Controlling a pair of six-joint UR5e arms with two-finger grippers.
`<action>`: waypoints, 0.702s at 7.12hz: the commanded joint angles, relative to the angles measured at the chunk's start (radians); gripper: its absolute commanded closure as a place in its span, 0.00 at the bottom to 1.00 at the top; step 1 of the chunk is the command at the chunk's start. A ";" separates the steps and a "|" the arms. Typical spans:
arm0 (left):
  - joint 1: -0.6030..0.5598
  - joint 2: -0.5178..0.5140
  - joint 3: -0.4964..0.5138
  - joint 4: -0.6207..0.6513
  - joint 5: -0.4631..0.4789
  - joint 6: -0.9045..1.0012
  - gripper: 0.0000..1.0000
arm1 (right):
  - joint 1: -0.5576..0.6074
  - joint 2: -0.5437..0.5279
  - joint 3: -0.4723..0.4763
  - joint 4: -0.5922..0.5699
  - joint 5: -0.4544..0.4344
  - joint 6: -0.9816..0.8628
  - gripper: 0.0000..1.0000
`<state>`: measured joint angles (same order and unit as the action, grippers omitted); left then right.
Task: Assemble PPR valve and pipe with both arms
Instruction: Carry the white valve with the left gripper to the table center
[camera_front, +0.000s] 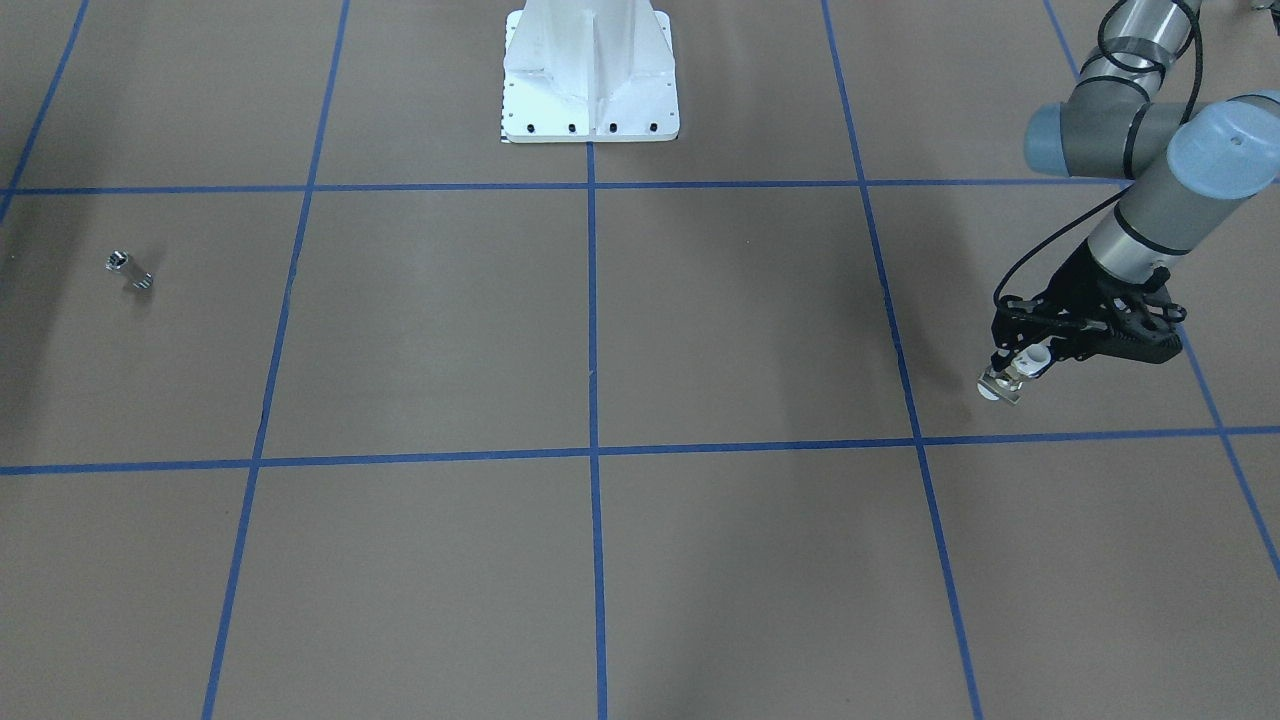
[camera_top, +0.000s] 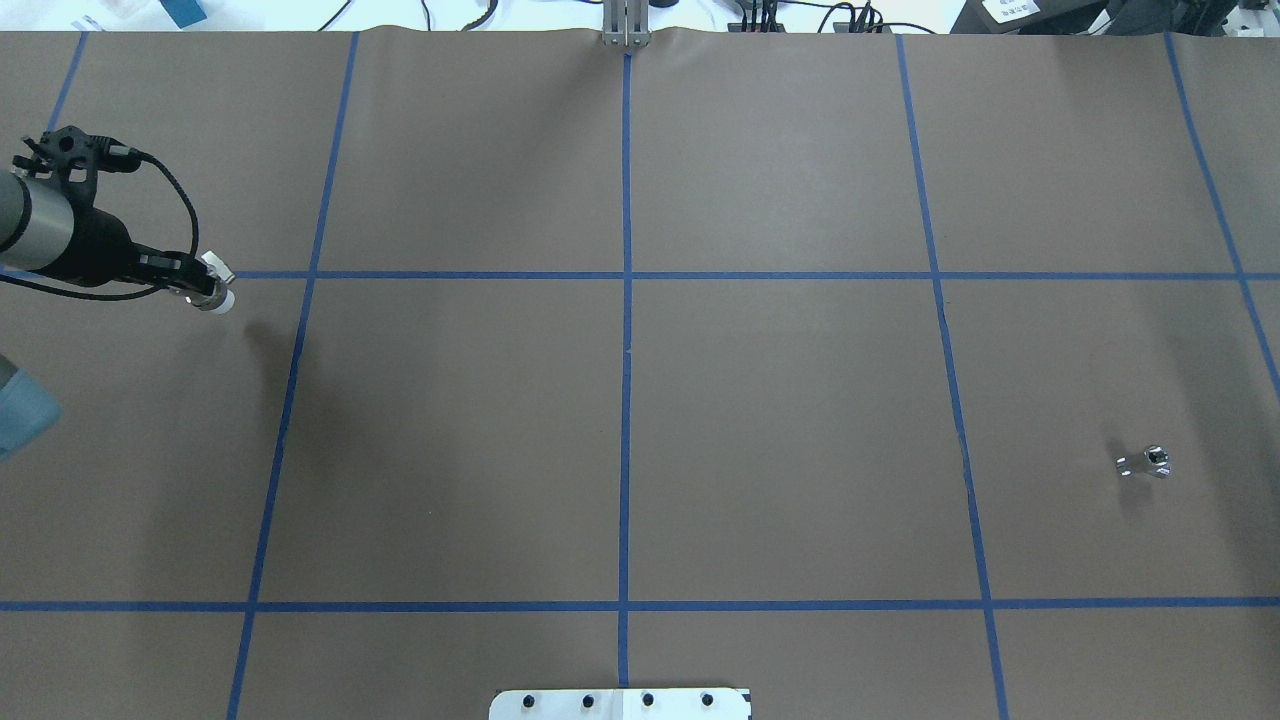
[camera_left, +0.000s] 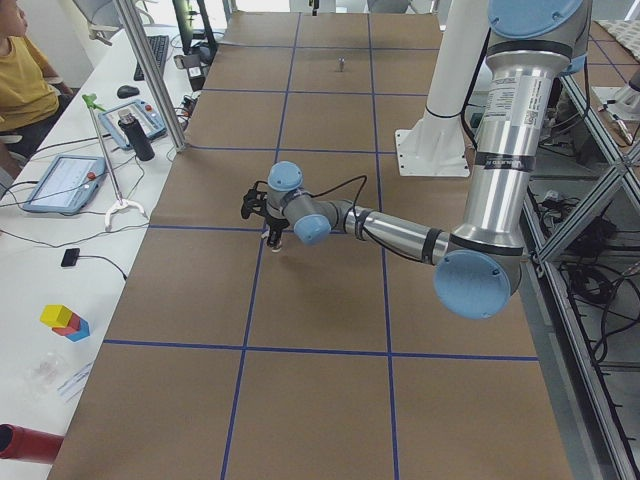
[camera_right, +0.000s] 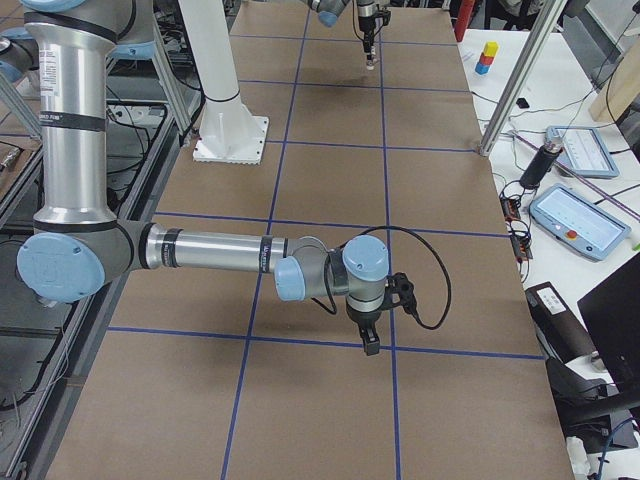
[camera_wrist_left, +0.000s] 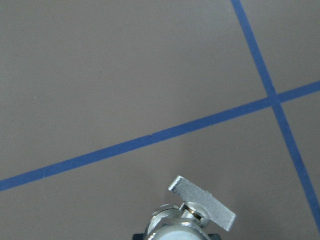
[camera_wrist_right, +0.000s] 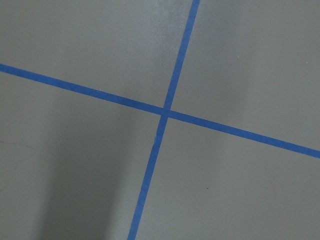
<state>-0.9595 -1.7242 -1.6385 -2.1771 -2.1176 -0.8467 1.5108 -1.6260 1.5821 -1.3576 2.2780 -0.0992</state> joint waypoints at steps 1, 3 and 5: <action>0.085 -0.090 -0.001 0.003 0.046 -0.293 1.00 | 0.000 -0.002 -0.001 0.000 0.000 0.001 0.00; 0.175 -0.234 -0.003 0.185 0.141 -0.469 1.00 | 0.000 -0.002 -0.002 0.000 0.000 0.001 0.00; 0.282 -0.389 0.000 0.352 0.216 -0.599 1.00 | 0.000 -0.002 -0.001 0.000 0.002 0.000 0.00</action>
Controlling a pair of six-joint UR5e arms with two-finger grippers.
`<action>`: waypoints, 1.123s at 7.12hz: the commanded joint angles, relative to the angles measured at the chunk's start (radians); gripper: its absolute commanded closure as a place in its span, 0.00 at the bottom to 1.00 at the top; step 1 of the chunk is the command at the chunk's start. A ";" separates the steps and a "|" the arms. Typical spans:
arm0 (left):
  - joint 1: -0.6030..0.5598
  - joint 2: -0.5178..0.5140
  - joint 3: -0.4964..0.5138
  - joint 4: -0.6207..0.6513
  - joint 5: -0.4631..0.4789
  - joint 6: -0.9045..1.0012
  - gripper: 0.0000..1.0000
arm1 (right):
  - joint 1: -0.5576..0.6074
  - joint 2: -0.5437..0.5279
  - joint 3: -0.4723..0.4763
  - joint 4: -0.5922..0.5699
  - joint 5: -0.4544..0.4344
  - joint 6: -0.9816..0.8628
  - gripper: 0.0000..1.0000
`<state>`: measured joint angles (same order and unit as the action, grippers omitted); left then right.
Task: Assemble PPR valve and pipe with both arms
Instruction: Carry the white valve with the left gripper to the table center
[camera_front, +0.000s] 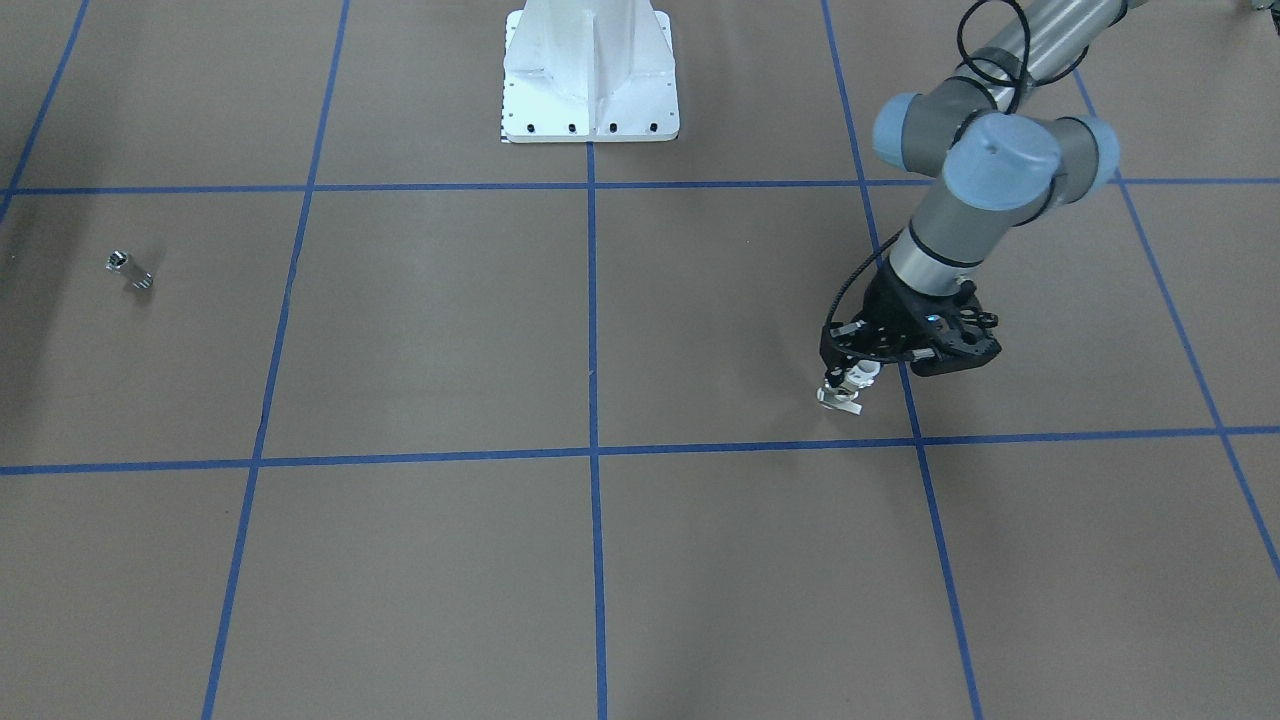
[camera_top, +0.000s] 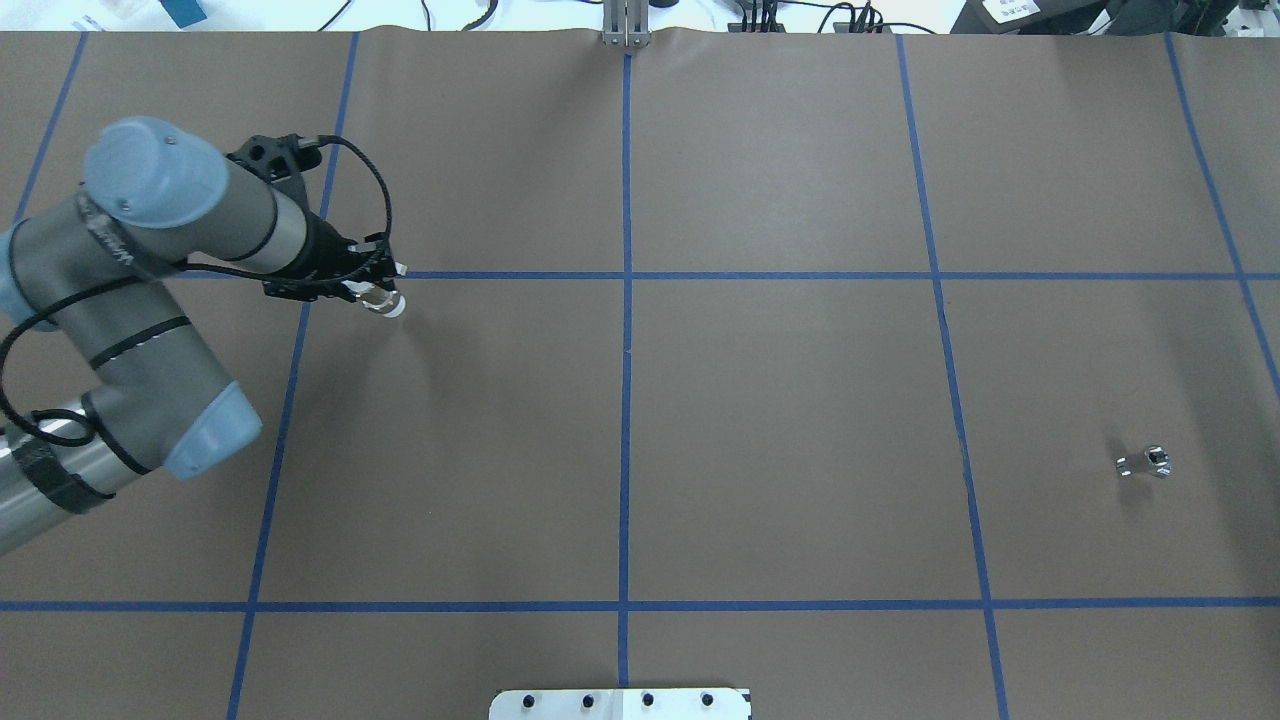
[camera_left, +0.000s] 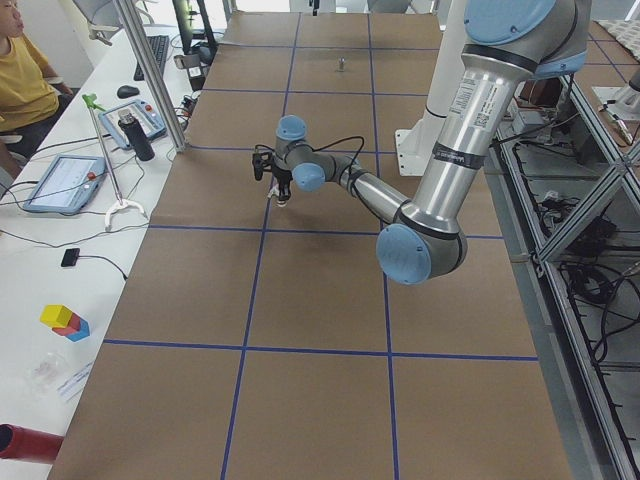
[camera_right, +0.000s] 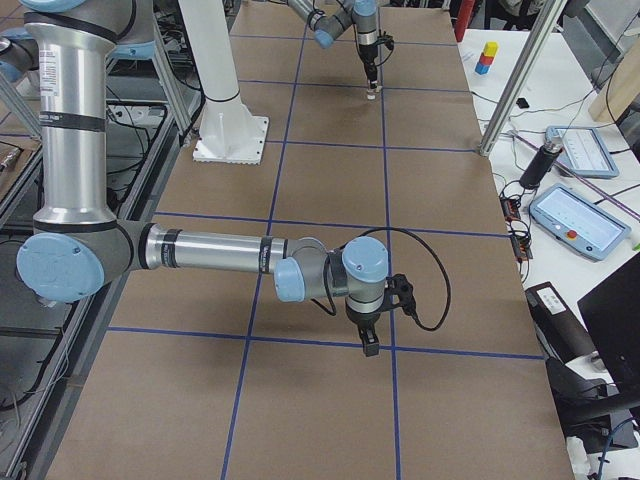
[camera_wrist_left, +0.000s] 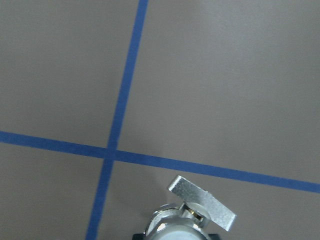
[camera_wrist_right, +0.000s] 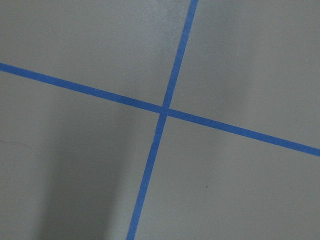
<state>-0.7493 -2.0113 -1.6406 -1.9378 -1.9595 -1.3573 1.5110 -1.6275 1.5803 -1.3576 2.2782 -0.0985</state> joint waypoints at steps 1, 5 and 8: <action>0.134 -0.210 0.011 0.226 0.089 -0.162 1.00 | 0.000 0.000 0.000 0.000 0.000 0.000 0.00; 0.214 -0.470 0.202 0.341 0.146 -0.301 1.00 | 0.000 0.000 0.001 0.000 0.001 -0.003 0.00; 0.234 -0.509 0.262 0.335 0.148 -0.295 0.78 | 0.000 0.000 0.001 0.000 0.001 -0.003 0.00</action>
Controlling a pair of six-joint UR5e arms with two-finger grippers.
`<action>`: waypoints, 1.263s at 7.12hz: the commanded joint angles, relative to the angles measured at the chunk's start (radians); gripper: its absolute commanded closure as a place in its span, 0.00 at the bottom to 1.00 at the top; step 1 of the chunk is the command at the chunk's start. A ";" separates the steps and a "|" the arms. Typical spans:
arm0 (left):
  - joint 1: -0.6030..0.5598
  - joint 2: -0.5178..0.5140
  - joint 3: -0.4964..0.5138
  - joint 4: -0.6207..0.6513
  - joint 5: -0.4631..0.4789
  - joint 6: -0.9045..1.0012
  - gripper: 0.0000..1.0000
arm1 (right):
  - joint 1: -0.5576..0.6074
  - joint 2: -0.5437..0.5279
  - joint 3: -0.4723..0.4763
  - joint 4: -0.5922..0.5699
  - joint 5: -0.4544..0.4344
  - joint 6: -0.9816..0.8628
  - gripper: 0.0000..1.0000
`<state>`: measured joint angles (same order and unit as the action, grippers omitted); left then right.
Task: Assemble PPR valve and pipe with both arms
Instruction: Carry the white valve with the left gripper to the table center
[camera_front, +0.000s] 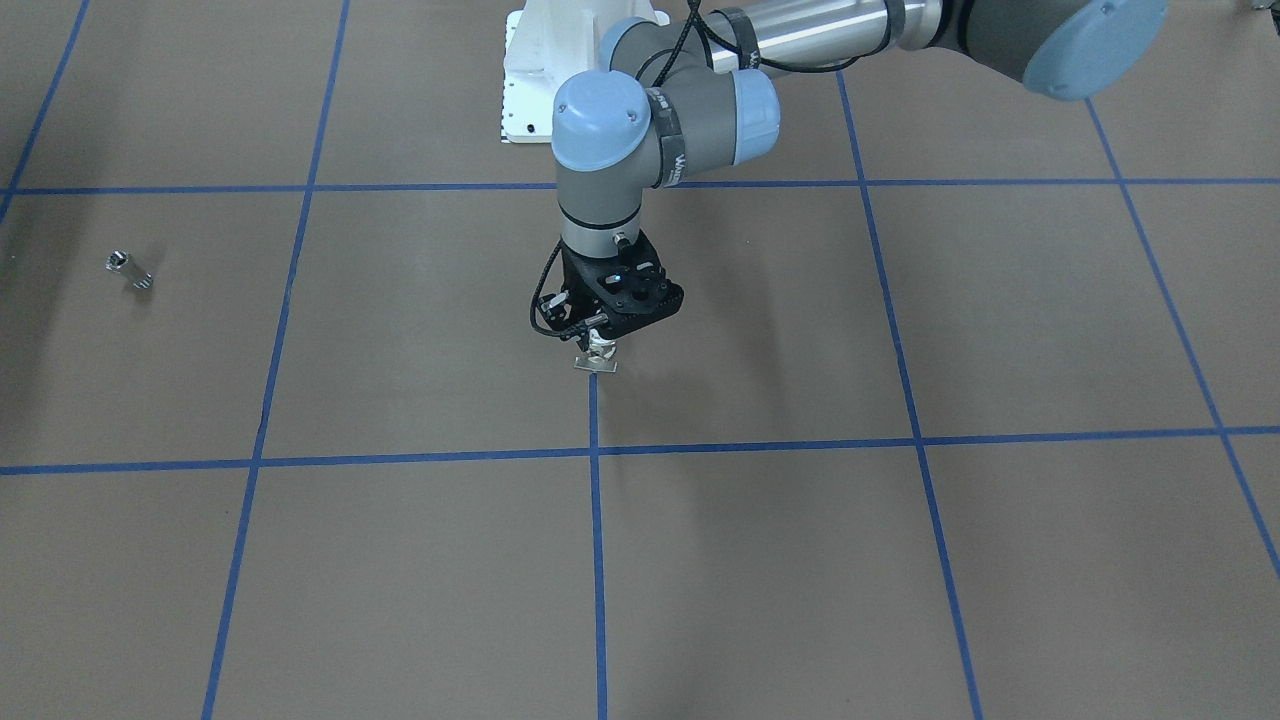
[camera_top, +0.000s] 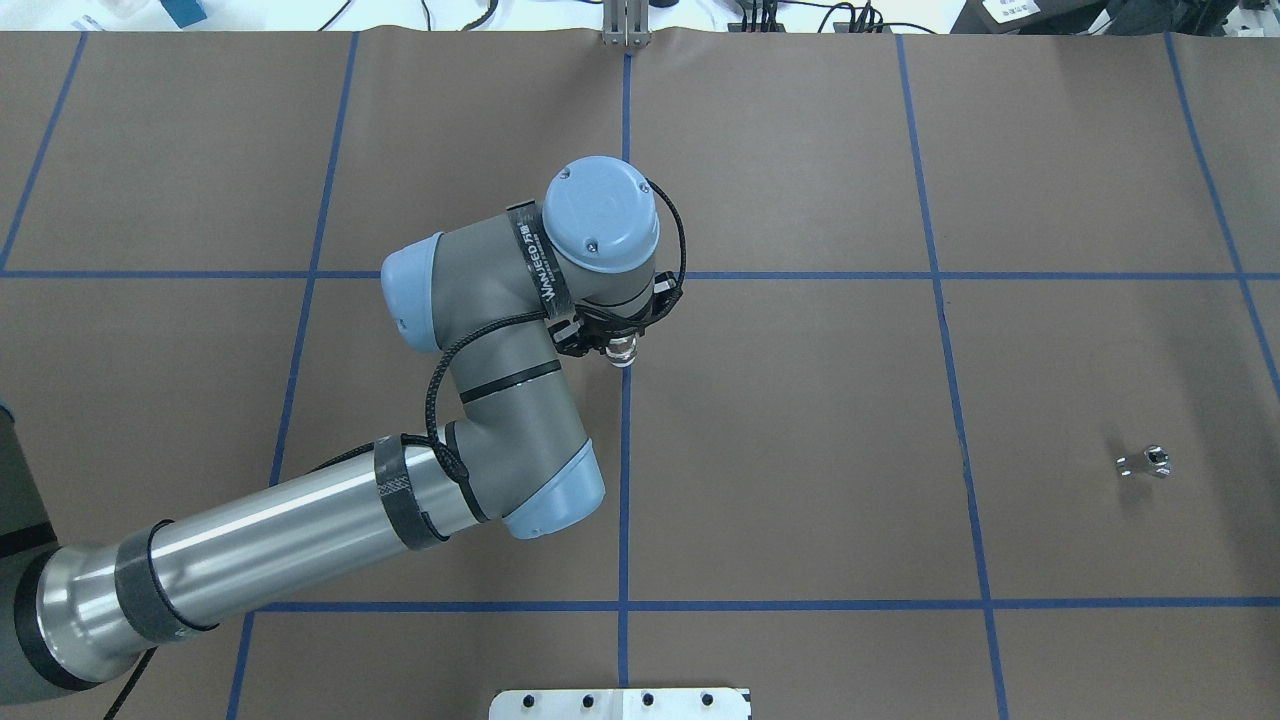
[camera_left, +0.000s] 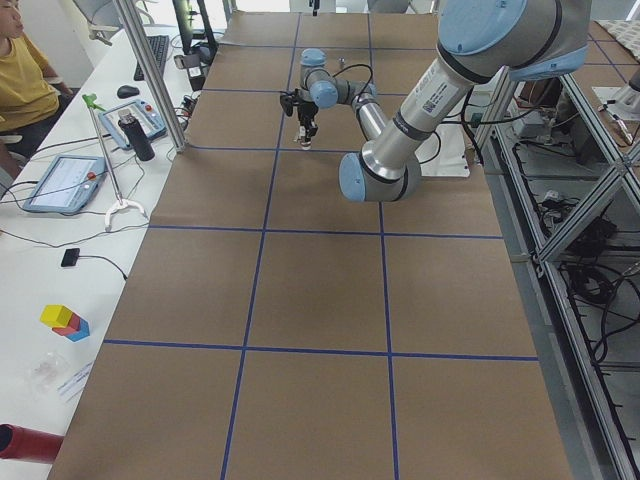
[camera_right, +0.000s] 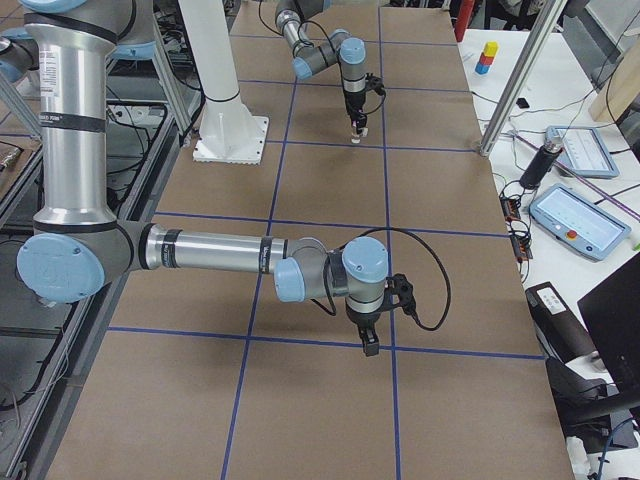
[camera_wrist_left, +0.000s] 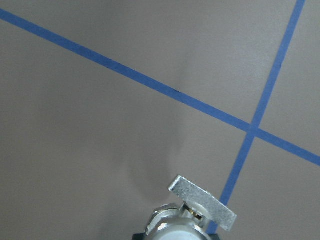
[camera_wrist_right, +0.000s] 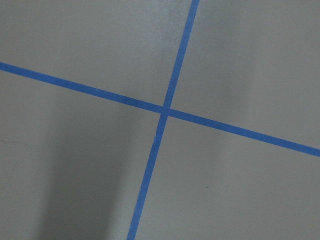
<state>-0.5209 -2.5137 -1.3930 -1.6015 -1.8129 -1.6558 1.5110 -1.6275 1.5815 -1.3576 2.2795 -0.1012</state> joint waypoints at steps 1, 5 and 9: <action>0.007 -0.002 0.014 0.000 0.001 0.010 0.63 | 0.000 0.000 0.000 0.000 0.000 0.000 0.00; 0.022 -0.004 0.028 -0.008 0.006 0.048 0.37 | 0.000 0.000 0.000 0.000 -0.002 0.000 0.00; -0.005 0.019 -0.067 0.030 -0.002 0.164 0.00 | 0.000 0.002 0.003 0.000 -0.002 0.005 0.00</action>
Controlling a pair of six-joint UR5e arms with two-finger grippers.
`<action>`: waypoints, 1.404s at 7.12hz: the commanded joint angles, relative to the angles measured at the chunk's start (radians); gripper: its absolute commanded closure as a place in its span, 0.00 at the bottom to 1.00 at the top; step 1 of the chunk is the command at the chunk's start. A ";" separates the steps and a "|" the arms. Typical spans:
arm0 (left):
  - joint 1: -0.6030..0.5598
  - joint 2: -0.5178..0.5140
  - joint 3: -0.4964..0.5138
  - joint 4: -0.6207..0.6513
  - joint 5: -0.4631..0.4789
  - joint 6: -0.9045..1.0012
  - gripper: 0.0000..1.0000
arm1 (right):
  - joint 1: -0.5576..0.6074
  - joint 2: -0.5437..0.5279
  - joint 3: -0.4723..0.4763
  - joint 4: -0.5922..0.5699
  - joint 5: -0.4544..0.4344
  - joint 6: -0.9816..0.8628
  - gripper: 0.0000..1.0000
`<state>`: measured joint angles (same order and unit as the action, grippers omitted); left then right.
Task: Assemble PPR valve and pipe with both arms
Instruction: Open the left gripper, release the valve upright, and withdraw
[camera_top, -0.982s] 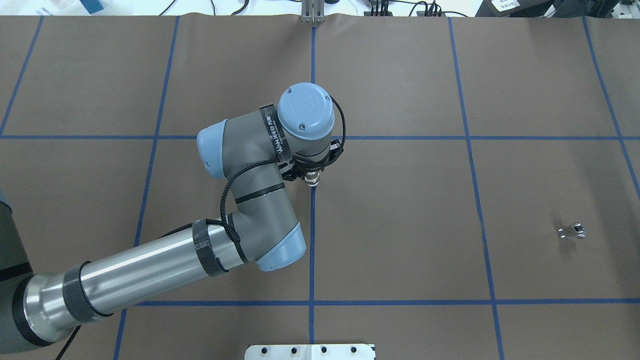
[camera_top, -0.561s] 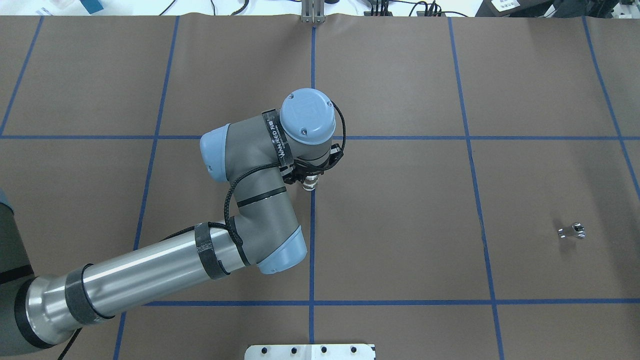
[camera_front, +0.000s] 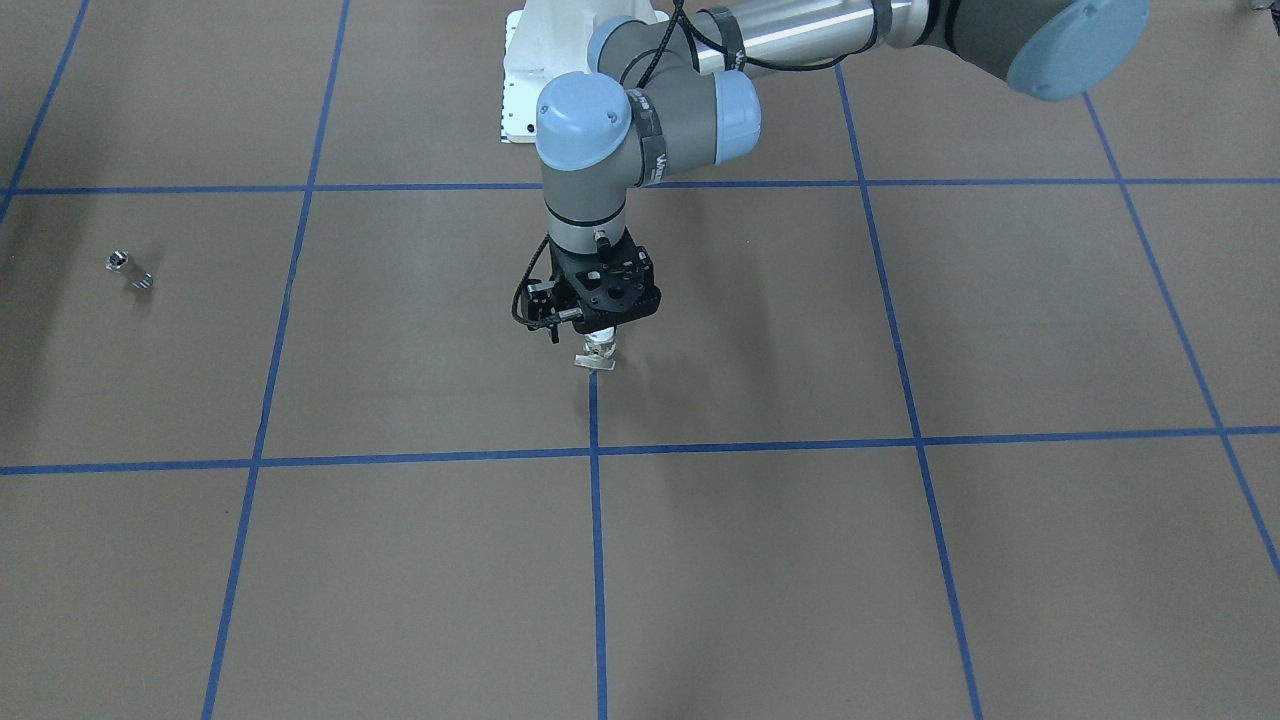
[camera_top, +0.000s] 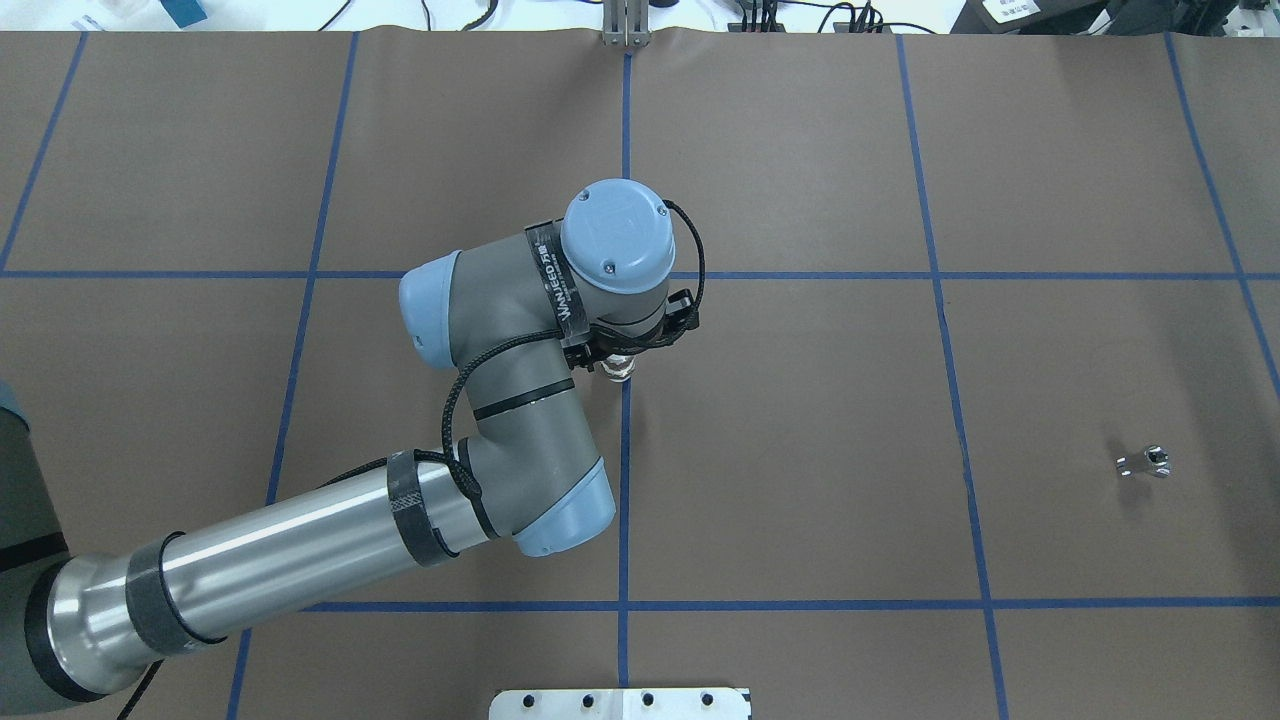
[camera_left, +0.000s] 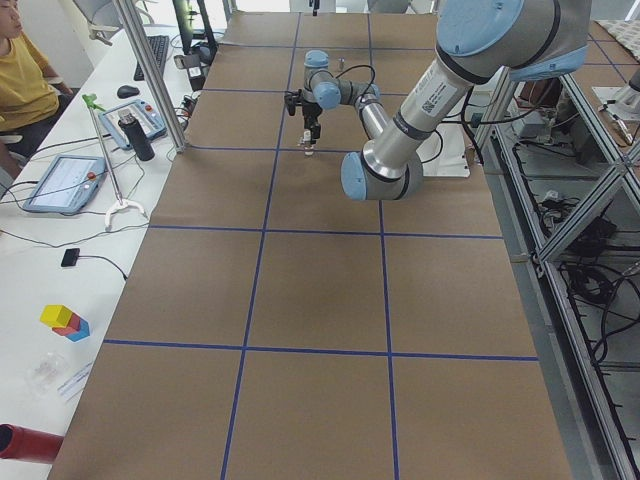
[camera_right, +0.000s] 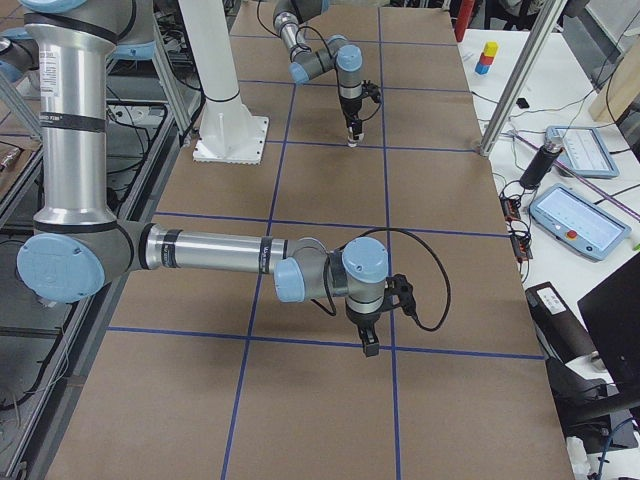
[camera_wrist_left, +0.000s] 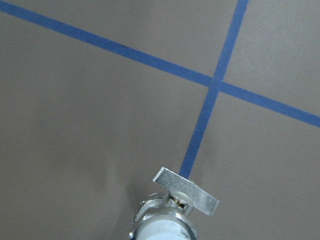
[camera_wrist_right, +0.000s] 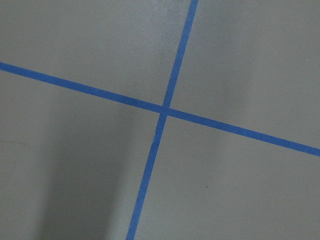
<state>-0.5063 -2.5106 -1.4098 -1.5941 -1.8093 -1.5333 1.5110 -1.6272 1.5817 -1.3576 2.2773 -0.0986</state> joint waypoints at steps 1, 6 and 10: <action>-0.044 0.068 -0.154 0.089 -0.007 0.118 0.00 | -0.002 0.004 0.011 0.000 0.002 0.002 0.00; -0.355 0.466 -0.639 0.319 -0.157 0.754 0.00 | -0.050 0.050 0.171 -0.024 0.089 0.011 0.00; -0.864 0.720 -0.531 0.312 -0.353 1.591 0.00 | -0.257 0.012 0.354 -0.021 0.007 0.443 0.00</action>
<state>-1.2065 -1.8540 -2.0045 -1.2771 -2.1030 -0.1967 1.3421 -1.5986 1.8671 -1.3792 2.3379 0.2037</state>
